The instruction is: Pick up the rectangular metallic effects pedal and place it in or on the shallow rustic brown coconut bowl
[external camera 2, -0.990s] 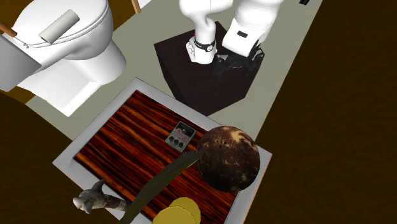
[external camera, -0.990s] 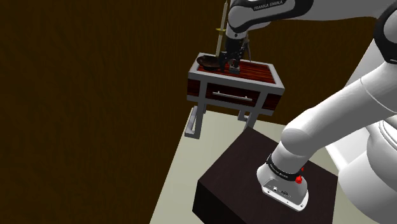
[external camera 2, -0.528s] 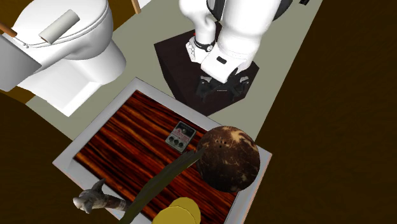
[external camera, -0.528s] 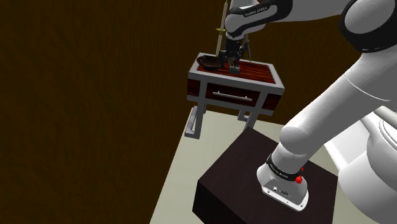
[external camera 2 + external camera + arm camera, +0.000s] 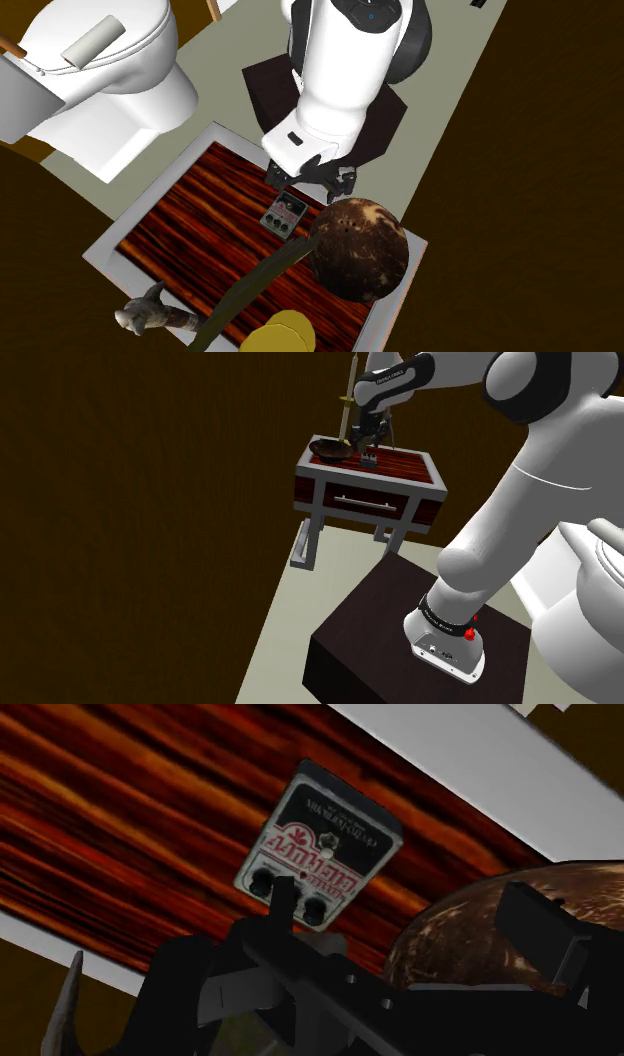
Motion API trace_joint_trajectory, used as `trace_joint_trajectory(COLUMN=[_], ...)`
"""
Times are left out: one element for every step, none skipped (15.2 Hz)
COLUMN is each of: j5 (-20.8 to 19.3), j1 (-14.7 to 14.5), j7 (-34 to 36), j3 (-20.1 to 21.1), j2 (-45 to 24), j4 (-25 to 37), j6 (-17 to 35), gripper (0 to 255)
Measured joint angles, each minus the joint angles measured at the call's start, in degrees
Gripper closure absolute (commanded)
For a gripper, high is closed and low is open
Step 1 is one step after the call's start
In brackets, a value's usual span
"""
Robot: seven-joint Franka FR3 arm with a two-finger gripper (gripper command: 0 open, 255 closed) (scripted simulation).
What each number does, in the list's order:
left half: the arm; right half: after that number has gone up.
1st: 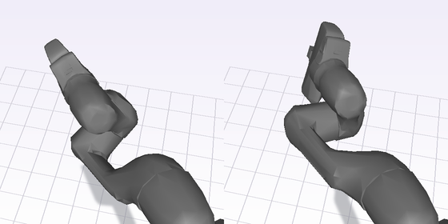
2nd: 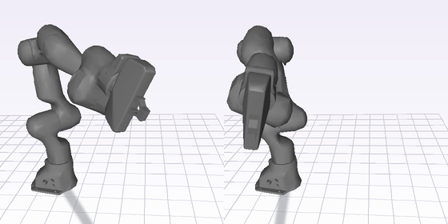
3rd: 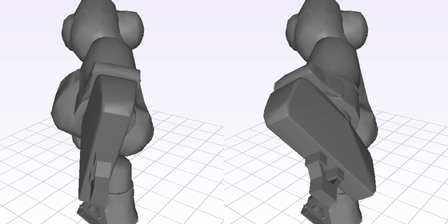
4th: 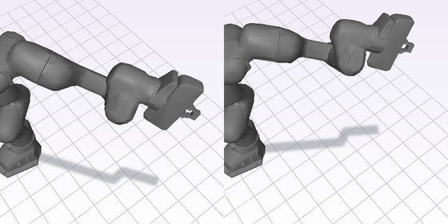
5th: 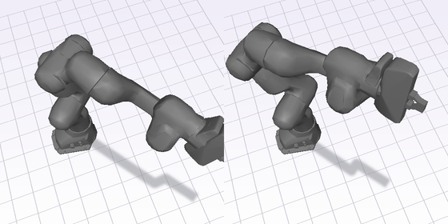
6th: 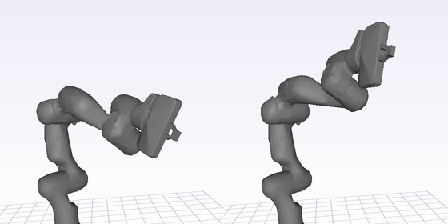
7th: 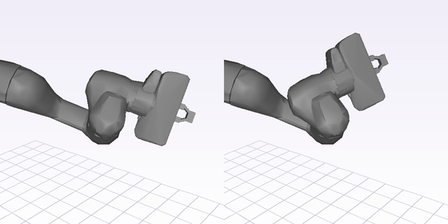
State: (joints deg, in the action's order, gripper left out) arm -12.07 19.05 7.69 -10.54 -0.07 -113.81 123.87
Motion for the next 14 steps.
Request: trace_joint_trajectory(j5=[-0.3, -0.4, -0.5, -0.5, -0.5, -0.4, -0.4, -0.3, -0.3, -0.2, -0.2, -0.2, -0.2, -0.2], j1=[0.4, 0.8, 1.3, 1.6, 1.7, 1.9, 2.0, 2.1, 2.2, 2.3, 2.4, 2.5, 2.5, 2.5], j7=[0.5, 1.1, 1.4, 1.6, 1.6, 1.6, 1.6, 1.6, 1.5, 1.5, 1.5, 1.5, 1.5, 1.5], j3=[-0.4, -0.8, -1.3, -1.5, -1.7, -1.8, -1.9, -2.0, -2.0, -2.1, -2.2, -2.2, -2.2, -2.2], j2=[-0.9, -2.2, -3.6, -4.6, -5.1, -5.8, -6.2, -6.7, -7.0, -7.5, -7.8, -8.0, -8.0, -8.1], j4=[0.6, 1.9, 2.9, 3.6, 4.0, 4.1, 3.8, 3.9, 3.6, 3.5, 3.3, 3.2, 3.2, 3.2], j6=[0.8, 1.3, 2.3, 2.8, 3.1, 3.7, 4.4, 5.0, 5.6, 6.2, 6.7, 7.0, 7.1, 7.2], gripper=[0, 0, 0, 0, 0, 0, 0, 0, 0, 0, 0, 0, 0, 0])
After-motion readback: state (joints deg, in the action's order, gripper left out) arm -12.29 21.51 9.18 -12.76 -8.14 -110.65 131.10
